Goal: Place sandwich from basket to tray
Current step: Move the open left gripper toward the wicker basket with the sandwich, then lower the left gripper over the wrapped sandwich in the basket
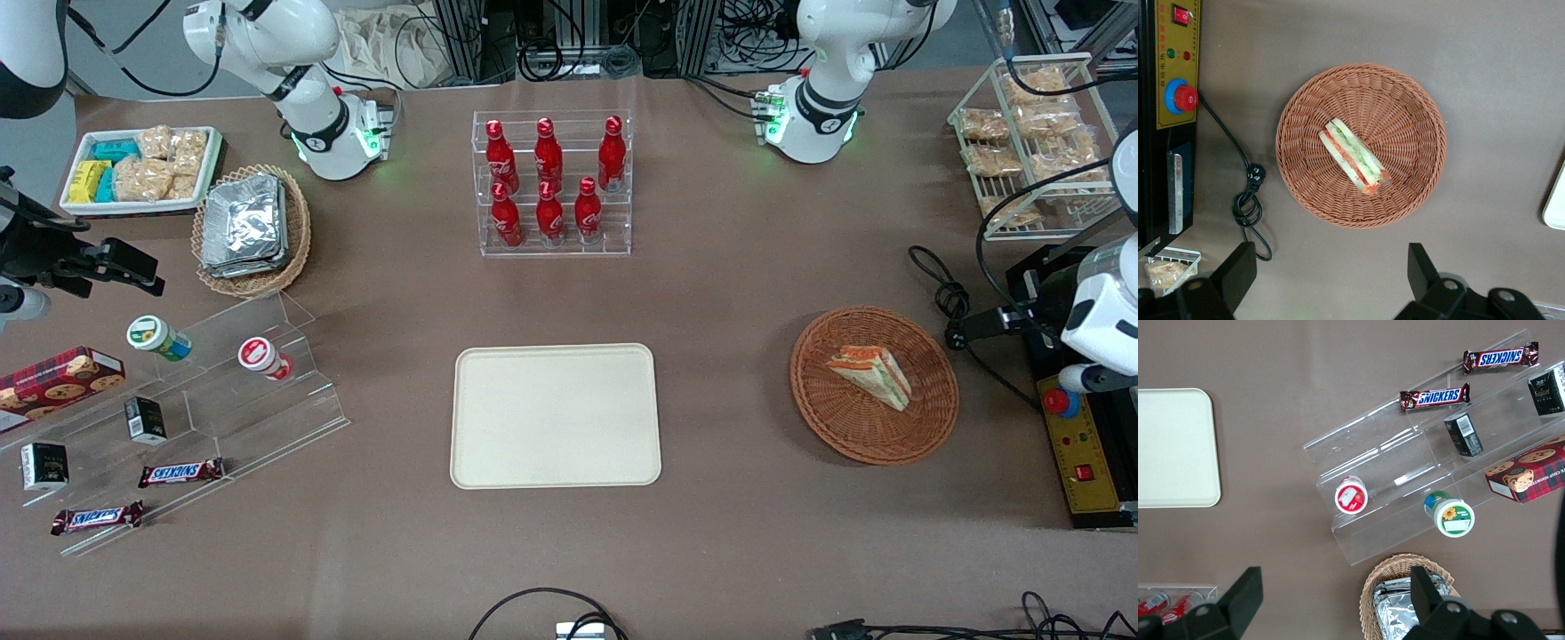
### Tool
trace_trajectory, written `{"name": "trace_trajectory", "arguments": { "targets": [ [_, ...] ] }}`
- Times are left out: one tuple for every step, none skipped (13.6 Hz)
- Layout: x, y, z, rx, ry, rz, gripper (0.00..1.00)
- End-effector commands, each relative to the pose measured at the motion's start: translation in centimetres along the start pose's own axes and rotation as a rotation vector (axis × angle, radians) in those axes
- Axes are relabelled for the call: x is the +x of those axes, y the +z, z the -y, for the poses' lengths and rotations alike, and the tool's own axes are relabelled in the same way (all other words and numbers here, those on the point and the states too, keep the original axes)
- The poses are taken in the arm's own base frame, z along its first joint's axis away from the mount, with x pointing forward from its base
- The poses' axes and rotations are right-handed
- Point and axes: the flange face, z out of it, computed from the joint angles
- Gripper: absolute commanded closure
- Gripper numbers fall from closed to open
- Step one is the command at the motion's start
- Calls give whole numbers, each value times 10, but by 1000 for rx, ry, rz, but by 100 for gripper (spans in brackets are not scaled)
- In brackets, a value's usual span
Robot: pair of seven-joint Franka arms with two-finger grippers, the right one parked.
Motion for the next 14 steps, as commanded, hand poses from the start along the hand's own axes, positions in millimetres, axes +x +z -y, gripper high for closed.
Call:
{"name": "trace_trajectory", "arguments": {
  "targets": [
    [3, -1, -10, 19, 23, 12, 0],
    [6, 1, -12, 15, 21, 11, 0],
    [11, 2, -12, 8, 19, 9, 0],
    [19, -1, -14, 3, 8, 2, 0],
    [24, 6, -15, 1, -38, 10, 0],
    [25, 8, -17, -11, -124, 11, 0],
    [26, 15, -21, -28, -206, 20, 0],
    [28, 24, -27, -26, -250, 11, 0],
    [28, 33, -33, -29, -287, -2, 0],
    [31, 46, -34, -31, -366, -15, 0],
    [35, 57, -35, -36, -468, -32, 0],
    [38, 68, -35, -51, -570, -57, 0],
    [42, 86, -36, -67, -649, -81, 0],
    [42, 113, -37, -75, -693, -91, 0]
  ]
}}
